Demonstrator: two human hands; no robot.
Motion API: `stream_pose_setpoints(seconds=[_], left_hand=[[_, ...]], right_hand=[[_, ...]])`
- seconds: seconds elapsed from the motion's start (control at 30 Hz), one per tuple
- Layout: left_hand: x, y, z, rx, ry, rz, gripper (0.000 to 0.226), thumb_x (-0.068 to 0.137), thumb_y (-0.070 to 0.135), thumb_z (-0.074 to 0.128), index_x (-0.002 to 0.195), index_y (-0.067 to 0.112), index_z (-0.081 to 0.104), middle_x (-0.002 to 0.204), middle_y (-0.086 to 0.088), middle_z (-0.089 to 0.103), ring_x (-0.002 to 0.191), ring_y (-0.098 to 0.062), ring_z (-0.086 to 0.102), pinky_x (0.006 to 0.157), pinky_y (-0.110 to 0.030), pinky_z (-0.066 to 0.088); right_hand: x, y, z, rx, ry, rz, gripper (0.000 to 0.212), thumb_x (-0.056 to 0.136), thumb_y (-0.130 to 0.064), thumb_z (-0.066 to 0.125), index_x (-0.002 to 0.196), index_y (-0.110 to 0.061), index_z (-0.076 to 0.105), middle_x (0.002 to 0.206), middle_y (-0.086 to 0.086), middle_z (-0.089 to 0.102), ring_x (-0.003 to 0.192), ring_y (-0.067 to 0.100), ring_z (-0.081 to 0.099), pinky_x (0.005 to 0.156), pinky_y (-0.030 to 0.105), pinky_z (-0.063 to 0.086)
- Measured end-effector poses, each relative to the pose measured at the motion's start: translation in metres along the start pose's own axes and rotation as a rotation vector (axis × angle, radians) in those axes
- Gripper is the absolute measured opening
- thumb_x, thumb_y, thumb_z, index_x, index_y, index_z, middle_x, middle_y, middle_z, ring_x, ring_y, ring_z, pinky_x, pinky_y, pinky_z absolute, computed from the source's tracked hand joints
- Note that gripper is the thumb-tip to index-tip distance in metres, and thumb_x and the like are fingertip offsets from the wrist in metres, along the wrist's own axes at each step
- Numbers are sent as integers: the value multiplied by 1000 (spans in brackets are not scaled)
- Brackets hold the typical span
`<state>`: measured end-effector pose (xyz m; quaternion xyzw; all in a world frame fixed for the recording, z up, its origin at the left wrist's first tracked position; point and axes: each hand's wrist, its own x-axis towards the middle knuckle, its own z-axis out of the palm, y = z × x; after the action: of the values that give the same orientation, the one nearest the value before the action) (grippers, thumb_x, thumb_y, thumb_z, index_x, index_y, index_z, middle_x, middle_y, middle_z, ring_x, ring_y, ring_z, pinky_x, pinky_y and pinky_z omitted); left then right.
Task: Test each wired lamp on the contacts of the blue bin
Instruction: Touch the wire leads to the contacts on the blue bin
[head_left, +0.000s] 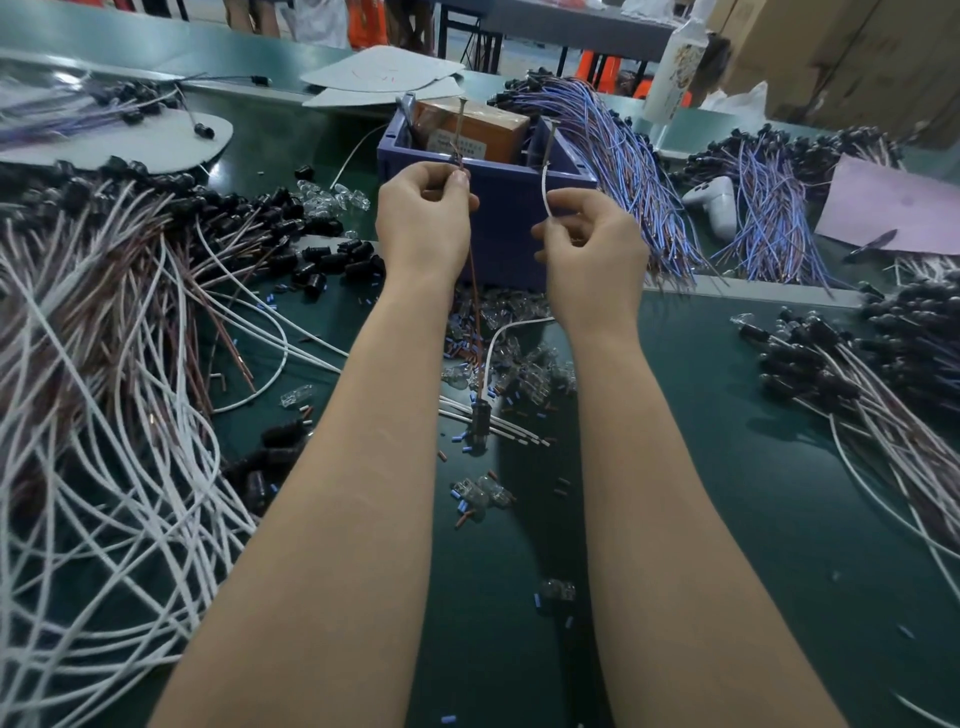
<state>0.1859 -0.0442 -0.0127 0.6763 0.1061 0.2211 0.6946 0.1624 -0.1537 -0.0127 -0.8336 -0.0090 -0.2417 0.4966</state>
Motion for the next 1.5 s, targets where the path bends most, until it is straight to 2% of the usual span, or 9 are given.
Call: stream_pose_setpoints(seconds=[0.3,0.57,0.73,0.97,1.2,1.5], left_hand=[[-2,0,0,-14,-10,-8,8,95,16,54,91,16,61,70,6,62,61,-5,51,73,-28,47],[-3,2,-1,-17,-26,-3,8,95,16,54,92,17,61,72,5,62,60,-5,50,71,-27,46],[-3,2,0,3,-32,5,8,95,18,54,90,19,61,72,6,63,62,-4,51,73,-28,47],[-3,1,0,1,-39,2,11,94,18,54,85,23,59,72,5,63,62,-5,51,70,-27,45],[-4,1,0,7,-38,0,10,94,19,54,86,23,60,73,6,64,64,-4,52,70,-26,45],[-4,1,0,3,-28,-7,9,95,17,53,93,16,62,74,5,63,67,-6,53,78,-32,51]], right_hand=[[0,3,-1,-8,95,39,26,91,-8,50,111,-12,65,91,4,71,85,28,67,83,44,53],[-2,1,3,-2,13,-7,26,91,-7,51,113,-11,65,93,5,71,87,26,67,86,44,52],[-1,1,2,25,23,-17,26,91,-5,51,112,-10,66,89,1,70,88,21,67,87,42,52],[-1,2,4,54,79,8,25,91,-6,52,113,-8,65,92,4,71,87,24,67,85,42,53],[-3,-2,7,53,34,-35,26,92,-5,54,114,-10,65,90,1,70,88,21,67,86,40,53],[-3,0,6,59,30,-42,27,91,-4,52,114,-10,65,83,-3,67,85,22,67,87,41,52]])
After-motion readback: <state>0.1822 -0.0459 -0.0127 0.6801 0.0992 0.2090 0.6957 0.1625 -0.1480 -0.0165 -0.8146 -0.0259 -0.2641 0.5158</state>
